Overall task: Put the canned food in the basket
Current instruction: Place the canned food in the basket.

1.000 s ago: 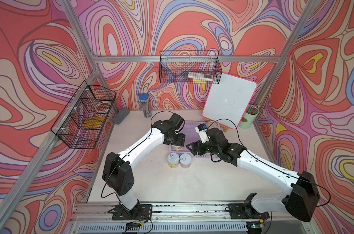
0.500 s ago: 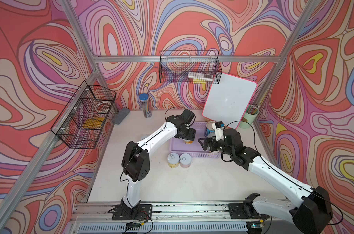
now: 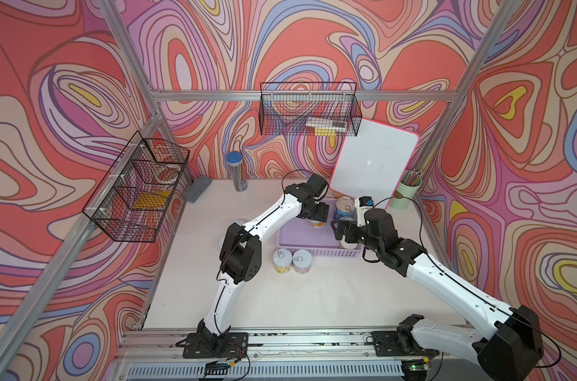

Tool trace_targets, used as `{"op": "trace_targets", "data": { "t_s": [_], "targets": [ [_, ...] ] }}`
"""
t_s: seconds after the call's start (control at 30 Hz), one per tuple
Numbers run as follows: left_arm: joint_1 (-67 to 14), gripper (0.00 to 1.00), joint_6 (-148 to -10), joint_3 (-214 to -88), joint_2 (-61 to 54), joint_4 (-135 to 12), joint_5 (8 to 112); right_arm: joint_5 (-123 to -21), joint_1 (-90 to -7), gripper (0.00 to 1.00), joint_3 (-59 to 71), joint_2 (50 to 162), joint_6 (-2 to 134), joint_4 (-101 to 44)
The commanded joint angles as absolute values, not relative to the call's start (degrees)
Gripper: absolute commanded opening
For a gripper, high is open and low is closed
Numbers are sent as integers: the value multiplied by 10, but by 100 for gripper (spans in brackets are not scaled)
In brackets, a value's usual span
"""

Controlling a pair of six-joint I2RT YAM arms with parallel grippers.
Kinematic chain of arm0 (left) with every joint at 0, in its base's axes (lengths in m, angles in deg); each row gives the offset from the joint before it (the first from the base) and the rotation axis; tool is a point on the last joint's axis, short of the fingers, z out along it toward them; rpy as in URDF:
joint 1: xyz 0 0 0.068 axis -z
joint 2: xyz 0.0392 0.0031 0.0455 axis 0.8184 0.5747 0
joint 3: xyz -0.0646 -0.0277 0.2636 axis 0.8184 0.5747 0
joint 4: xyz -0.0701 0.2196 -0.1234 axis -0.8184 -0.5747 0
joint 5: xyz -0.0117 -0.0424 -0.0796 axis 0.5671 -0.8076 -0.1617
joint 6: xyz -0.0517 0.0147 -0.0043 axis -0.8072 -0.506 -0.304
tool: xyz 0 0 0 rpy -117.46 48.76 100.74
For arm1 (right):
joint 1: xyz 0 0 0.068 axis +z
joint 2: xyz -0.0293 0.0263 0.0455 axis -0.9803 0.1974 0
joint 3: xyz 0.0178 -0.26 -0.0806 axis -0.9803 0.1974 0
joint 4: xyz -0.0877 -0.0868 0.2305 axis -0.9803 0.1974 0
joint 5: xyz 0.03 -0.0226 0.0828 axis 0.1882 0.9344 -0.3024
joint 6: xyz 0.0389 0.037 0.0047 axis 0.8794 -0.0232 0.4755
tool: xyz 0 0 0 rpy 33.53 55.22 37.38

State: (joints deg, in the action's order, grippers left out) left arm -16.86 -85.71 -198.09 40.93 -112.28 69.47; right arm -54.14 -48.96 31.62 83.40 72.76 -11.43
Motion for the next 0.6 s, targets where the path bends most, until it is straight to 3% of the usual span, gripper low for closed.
{"op": "trace_targets", "data": {
  "t_s": [0.0, 0.23, 0.57],
  "targets": [
    [-165, 42, -857, -2020, 429, -1088, 706, -522, -492, 98, 321, 811, 722, -111],
    [-165, 40, -866, -2086, 488, -1093, 710, -485, -492, 98, 349, 796, 712, -118],
    [-165, 40, -871, -2142, 537, -1073, 721, -566, -536, 98, 355, 792, 706, -142]
  ]
}}
